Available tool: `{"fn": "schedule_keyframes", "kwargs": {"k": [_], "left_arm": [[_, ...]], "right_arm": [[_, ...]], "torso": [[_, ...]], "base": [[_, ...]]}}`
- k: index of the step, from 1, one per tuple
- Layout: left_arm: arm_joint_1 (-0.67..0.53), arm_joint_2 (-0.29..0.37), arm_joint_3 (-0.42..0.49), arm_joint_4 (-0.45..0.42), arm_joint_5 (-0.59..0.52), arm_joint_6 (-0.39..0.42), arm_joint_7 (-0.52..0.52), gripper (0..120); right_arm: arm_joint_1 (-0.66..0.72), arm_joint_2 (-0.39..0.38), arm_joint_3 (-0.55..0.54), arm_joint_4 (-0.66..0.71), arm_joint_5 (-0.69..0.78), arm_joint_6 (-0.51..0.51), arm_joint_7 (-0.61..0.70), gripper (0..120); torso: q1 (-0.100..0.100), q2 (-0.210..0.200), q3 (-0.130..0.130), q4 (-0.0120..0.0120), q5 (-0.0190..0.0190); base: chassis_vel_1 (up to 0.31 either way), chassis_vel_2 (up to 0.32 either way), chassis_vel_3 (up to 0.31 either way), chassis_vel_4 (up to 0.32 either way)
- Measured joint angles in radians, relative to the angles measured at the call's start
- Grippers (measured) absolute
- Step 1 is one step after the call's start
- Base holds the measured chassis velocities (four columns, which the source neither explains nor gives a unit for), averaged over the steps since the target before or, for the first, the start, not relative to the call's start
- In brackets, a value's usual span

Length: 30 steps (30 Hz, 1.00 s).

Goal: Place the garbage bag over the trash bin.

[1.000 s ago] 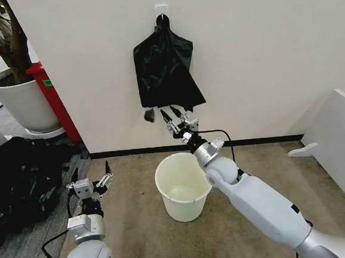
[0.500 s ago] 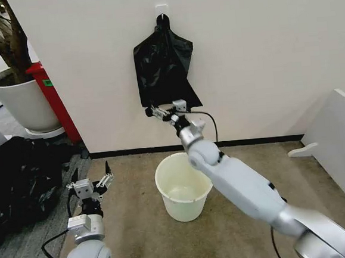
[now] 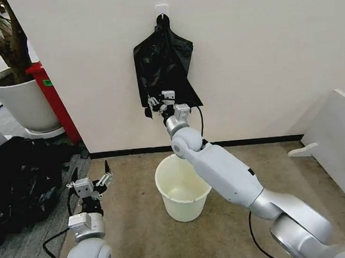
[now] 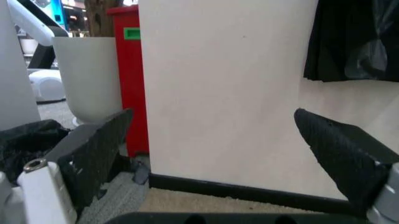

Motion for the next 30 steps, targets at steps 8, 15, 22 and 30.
{"fn": "schedule_keyframes", "kwargs": {"k": [8, 15, 22, 30], "left_arm": [[-0.003, -0.002, 0.001, 0.003, 0.002, 0.000, -0.001, 100], [-0.001, 0.000, -0.002, 0.003, 0.002, -0.001, -0.006, 100], [0.003, 0.003, -0.008, -0.003, -0.005, -0.003, -0.011, 100], [0.011, 0.002, -0.011, -0.012, -0.014, -0.011, -0.009, 100]], "right_arm": [[0.002, 0.003, 0.013, -0.012, -0.005, -0.004, 0.010, 0], [-0.012, -0.014, 0.020, 0.015, -0.002, 0.025, -0.026, 0], [-0.079, -0.090, 0.015, 0.100, 0.005, 0.099, -0.082, 0], [-0.189, -0.175, 0.038, 0.225, -0.006, 0.163, -0.114, 0]], "torso": [[0.000, 0.000, 0.000, 0.0000, 0.0000], [0.000, 0.000, 0.000, 0.0002, 0.0001], [0.000, 0.000, 0.000, 0.0001, 0.0002], [0.000, 0.000, 0.000, 0.0001, 0.0002]], "base": [[0.000, 0.000, 0.000, 0.000], [0.000, 0.000, 0.000, 0.000], [0.000, 0.000, 0.000, 0.000], [0.000, 0.000, 0.000, 0.000]]}}
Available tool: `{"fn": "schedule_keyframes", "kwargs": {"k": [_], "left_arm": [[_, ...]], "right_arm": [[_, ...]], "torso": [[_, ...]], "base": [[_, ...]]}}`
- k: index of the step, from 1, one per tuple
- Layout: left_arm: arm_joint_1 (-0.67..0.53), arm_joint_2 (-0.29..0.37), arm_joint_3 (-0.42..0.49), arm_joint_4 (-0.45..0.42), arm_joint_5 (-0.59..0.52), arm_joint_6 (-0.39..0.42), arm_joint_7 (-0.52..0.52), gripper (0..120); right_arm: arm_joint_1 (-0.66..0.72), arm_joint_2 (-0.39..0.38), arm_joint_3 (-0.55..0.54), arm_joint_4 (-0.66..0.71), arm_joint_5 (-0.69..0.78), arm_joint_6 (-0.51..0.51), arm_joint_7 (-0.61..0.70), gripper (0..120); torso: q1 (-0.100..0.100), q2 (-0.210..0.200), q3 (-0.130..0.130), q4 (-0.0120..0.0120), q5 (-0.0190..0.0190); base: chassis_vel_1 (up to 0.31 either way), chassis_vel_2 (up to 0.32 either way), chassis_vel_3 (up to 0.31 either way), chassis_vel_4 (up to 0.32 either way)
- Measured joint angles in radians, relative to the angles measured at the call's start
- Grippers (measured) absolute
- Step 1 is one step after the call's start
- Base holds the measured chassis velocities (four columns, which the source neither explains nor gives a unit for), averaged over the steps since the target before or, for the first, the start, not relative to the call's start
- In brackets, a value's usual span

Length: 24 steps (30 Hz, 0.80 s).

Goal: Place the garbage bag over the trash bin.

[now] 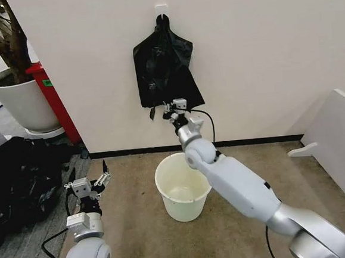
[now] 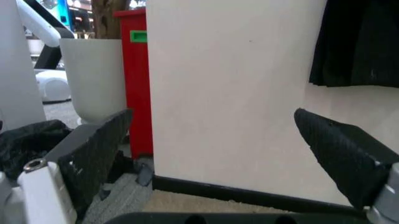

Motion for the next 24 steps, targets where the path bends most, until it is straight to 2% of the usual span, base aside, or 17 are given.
{"fn": "schedule_keyframes", "kwargs": {"k": [13, 21, 24], "left_arm": [[0.029, -0.001, 0.001, -0.030, 0.007, -0.001, 0.002, 100], [0.033, -0.001, 0.004, -0.031, 0.010, -0.001, 0.002, 100], [0.033, 0.001, 0.004, -0.030, 0.010, -0.001, 0.002, 100]], "right_arm": [[-0.211, -0.092, 0.058, 0.132, -0.067, 0.046, -0.087, 0], [-0.247, -0.103, 0.082, 0.145, -0.108, 0.058, -0.098, 0], [-0.227, -0.105, 0.089, 0.155, -0.172, 0.058, -0.090, 0]], "torso": [[0.000, 0.000, 0.000, 0.0000, 0.0000], [0.000, 0.000, 0.000, 0.0000, -0.0002], [0.000, 0.000, 0.000, -0.0001, -0.0001]], "base": [[0.000, 0.000, 0.000, 0.000], [0.000, 0.000, 0.000, 0.000], [0.000, 0.000, 0.000, 0.000]]}}
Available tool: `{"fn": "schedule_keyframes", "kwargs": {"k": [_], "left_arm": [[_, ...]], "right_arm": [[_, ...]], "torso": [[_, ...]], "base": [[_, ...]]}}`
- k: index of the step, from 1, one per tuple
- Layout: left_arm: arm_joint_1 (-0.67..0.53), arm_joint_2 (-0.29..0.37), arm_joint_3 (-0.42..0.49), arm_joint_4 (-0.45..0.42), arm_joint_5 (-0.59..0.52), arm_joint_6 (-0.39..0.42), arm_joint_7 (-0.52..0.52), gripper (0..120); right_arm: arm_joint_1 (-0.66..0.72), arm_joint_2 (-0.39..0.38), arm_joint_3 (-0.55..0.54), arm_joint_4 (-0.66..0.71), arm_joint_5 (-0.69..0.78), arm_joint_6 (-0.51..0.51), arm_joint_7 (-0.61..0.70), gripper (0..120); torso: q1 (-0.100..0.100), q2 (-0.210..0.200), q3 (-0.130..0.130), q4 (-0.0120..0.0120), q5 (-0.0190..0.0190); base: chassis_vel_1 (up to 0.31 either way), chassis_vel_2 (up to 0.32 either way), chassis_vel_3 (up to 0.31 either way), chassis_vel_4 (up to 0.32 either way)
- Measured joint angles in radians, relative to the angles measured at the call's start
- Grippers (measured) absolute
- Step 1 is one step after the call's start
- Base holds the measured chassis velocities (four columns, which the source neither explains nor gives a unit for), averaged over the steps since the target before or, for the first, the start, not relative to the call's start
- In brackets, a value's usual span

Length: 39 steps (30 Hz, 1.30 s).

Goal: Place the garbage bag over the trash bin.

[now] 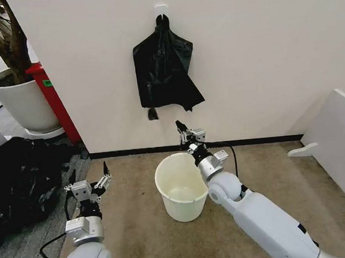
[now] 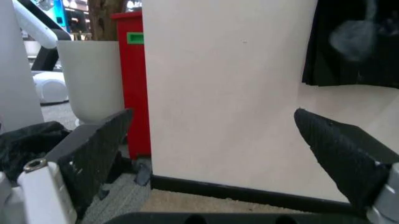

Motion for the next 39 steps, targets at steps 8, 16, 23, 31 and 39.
{"fn": "schedule_keyframes", "kwargs": {"k": [8, 16, 23, 31, 39], "left_arm": [[-0.011, 0.007, 0.000, 0.010, 0.000, 0.003, 0.000, 100], [-0.034, 0.009, -0.007, 0.039, -0.005, 0.006, -0.002, 100], [-0.043, 0.005, -0.011, 0.049, -0.007, 0.006, -0.007, 100], [-0.048, -0.002, -0.008, 0.055, -0.007, 0.003, -0.010, 100], [-0.051, -0.006, -0.002, 0.059, -0.003, 0.001, -0.010, 100]], "right_arm": [[0.146, -0.016, -0.085, 0.012, -0.173, -0.070, 0.083, 28], [0.402, 0.076, -0.237, -0.100, -0.351, -0.227, 0.199, 58], [0.542, 0.183, -0.311, -0.171, -0.366, -0.484, 0.303, 84], [0.569, 0.230, -0.344, -0.225, -0.341, -0.702, 0.361, 91], [0.577, 0.244, -0.329, -0.258, -0.367, -0.717, 0.363, 61]], "torso": [[0.000, 0.000, 0.000, 0.0002, -0.0002], [0.000, 0.000, 0.000, 0.0003, -0.0004], [0.000, 0.000, 0.000, 0.0004, -0.0005], [0.000, 0.000, 0.000, -0.0001, -0.0002], [0.000, 0.000, 0.000, -0.0001, -0.0001]], "base": [[0.000, 0.000, 0.000, 0.000], [0.000, 0.000, 0.000, 0.000], [0.000, 0.000, 0.000, 0.000], [0.000, 0.000, 0.000, 0.000], [0.000, 0.000, 0.000, 0.000]]}}
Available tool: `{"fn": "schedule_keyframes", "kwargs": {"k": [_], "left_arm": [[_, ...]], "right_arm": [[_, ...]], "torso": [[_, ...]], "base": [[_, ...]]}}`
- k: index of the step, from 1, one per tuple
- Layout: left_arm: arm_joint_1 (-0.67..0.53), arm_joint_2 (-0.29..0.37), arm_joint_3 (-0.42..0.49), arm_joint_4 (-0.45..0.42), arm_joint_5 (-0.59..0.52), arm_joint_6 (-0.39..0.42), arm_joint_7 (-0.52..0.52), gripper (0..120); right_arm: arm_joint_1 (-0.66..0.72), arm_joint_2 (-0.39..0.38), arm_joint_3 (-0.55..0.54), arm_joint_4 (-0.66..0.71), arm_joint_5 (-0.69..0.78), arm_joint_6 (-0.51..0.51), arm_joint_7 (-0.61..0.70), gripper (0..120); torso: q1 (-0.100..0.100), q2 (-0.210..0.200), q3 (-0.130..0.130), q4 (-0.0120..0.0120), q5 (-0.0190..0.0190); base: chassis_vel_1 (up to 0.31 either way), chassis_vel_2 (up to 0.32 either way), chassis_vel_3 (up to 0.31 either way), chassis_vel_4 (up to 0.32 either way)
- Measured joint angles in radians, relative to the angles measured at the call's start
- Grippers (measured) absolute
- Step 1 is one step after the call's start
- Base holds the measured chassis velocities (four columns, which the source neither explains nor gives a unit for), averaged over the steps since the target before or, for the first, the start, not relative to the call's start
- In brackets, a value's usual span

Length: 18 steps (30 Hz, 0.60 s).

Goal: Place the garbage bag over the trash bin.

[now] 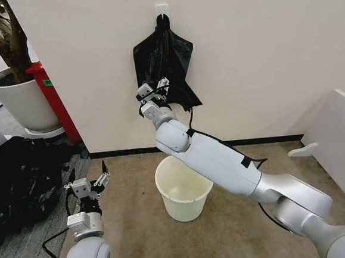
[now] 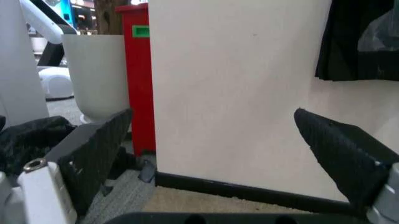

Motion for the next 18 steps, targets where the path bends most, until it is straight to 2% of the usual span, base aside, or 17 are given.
{"fn": "schedule_keyframes", "kwargs": {"k": [8, 11, 16, 18], "left_arm": [[0.005, -0.004, 0.000, -0.003, 0.003, 0.000, 0.000, 100], [0.006, -0.004, -0.001, -0.005, 0.003, -0.001, 0.000, 100], [0.006, 0.004, -0.005, -0.008, -0.001, -0.001, -0.002, 100], [0.003, 0.009, -0.005, -0.008, -0.003, -0.001, -0.002, 100]], "right_arm": [[0.002, 0.002, 0.027, -0.015, 0.015, -0.096, 0.011, 36], [-0.004, -0.002, 0.034, -0.014, 0.014, -0.099, 0.017, 31], [-0.031, -0.045, 0.053, 0.018, 0.015, -0.082, 0.025, 10], [-0.040, -0.061, 0.064, 0.026, 0.018, -0.070, 0.027, 7]], "torso": [[0.000, 0.000, 0.000, 0.0001, 0.0000], [0.000, 0.000, 0.000, 0.0002, 0.0001], [0.000, 0.000, 0.000, 0.0002, 0.0001], [0.000, 0.000, 0.000, 0.0003, 0.0000]], "base": [[0.000, 0.000, 0.000, 0.000], [0.000, 0.000, 0.000, 0.000], [0.000, 0.000, 0.000, 0.000], [0.000, 0.000, 0.000, 0.000]]}}
